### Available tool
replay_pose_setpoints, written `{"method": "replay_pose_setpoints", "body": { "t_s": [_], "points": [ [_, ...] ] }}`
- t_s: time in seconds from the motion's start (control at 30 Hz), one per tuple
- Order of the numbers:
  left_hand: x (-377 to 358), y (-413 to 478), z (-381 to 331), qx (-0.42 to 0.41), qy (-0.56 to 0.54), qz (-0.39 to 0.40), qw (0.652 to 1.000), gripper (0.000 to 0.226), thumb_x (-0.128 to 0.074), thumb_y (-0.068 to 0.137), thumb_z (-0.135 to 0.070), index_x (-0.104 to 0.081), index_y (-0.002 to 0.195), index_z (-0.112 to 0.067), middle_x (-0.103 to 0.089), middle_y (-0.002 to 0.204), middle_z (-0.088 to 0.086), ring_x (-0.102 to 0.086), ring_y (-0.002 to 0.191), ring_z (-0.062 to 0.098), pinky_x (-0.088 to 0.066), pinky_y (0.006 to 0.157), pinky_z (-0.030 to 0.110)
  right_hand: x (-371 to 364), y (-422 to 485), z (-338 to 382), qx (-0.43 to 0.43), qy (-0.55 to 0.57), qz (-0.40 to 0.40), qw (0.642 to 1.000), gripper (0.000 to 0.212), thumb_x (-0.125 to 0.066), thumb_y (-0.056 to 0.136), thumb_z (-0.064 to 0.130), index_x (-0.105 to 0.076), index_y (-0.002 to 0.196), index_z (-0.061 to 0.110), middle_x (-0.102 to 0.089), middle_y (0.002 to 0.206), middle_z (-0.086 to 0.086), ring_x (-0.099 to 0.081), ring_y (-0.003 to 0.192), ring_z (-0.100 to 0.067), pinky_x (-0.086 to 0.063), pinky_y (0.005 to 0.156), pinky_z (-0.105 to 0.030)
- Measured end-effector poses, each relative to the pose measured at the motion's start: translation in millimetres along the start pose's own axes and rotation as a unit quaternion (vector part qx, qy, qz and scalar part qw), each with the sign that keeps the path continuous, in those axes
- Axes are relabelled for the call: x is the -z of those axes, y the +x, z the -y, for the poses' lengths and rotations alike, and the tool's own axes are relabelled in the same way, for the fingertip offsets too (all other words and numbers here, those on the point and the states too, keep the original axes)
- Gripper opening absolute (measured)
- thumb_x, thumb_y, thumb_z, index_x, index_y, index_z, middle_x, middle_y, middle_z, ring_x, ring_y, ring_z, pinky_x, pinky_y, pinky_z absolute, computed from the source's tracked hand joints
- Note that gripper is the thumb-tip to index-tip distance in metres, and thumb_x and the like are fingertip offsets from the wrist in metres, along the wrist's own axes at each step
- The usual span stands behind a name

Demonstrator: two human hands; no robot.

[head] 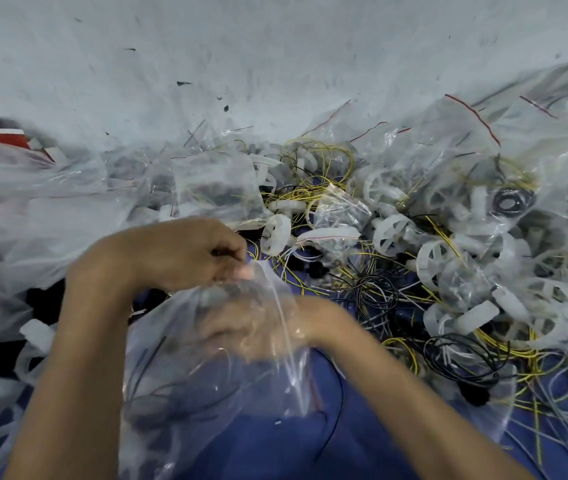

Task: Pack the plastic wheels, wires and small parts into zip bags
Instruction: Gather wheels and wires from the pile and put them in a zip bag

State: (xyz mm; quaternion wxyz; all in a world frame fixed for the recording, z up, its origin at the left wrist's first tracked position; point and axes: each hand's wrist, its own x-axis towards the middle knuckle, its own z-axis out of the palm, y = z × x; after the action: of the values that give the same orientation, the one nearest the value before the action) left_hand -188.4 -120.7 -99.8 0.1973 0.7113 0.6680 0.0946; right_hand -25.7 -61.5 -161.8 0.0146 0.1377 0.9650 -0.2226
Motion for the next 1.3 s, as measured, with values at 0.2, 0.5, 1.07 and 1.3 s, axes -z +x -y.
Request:
{"method": "replay_pose_setpoints", "body": {
  "t_s": [0.2, 0.5, 1.07, 1.3],
  "points": [
    [7, -6, 14, 0.022, -0.029, -0.01, 0.999, 0.025, -0.064, 0.085, -0.032, -0.06, 0.061, -0.04, -0.057, 0.061, -0.011, -0.05, 0.06, 0.006, -0.041, 0.069, 0.031, 60, -30, -49, -0.092, 0.123, -0.006, 0.988, 0.02, -0.078, 0.071, 0.011, -0.07, 0.087, 0.019, -0.07, 0.087, 0.003, -0.062, 0.077, -0.005, -0.047, 0.072, -0.019],
    [3, -3, 9, 0.006, -0.037, 0.006, 0.999, 0.021, -0.063, 0.084, -0.039, -0.059, 0.063, -0.04, -0.057, 0.059, -0.017, -0.048, 0.055, -0.002, -0.038, 0.065, 0.023, 45, -45, -100, -0.273, -0.014, 0.223, 0.936, 0.012, -0.08, 0.068, 0.02, -0.075, 0.079, 0.019, -0.062, 0.054, 0.021, -0.054, 0.056, 0.01, -0.047, 0.067, -0.018],
    [1, -3, 12, 0.036, -0.03, -0.008, 0.999, 0.013, -0.059, 0.08, -0.05, -0.062, 0.075, -0.038, -0.062, 0.071, -0.017, -0.053, 0.064, -0.001, -0.046, 0.075, 0.031, 75, -66, -86, -0.077, 0.255, -0.241, 0.933, 0.007, -0.067, 0.078, 0.015, -0.062, 0.081, 0.011, -0.07, 0.075, -0.006, -0.064, 0.071, -0.012, -0.05, 0.066, -0.025],
    [-2, -2, -5, 0.023, -0.032, -0.062, 0.997, 0.011, -0.051, 0.088, -0.043, -0.059, 0.091, -0.036, -0.063, 0.084, -0.013, -0.057, 0.076, -0.004, -0.044, 0.075, 0.016, 80, -65, -80, -0.025, 0.304, -0.394, 0.867, 0.011, -0.059, 0.086, 0.003, -0.067, 0.091, 0.009, -0.069, 0.065, 0.003, -0.066, 0.064, -0.008, -0.053, 0.065, -0.016]
  ]
}}
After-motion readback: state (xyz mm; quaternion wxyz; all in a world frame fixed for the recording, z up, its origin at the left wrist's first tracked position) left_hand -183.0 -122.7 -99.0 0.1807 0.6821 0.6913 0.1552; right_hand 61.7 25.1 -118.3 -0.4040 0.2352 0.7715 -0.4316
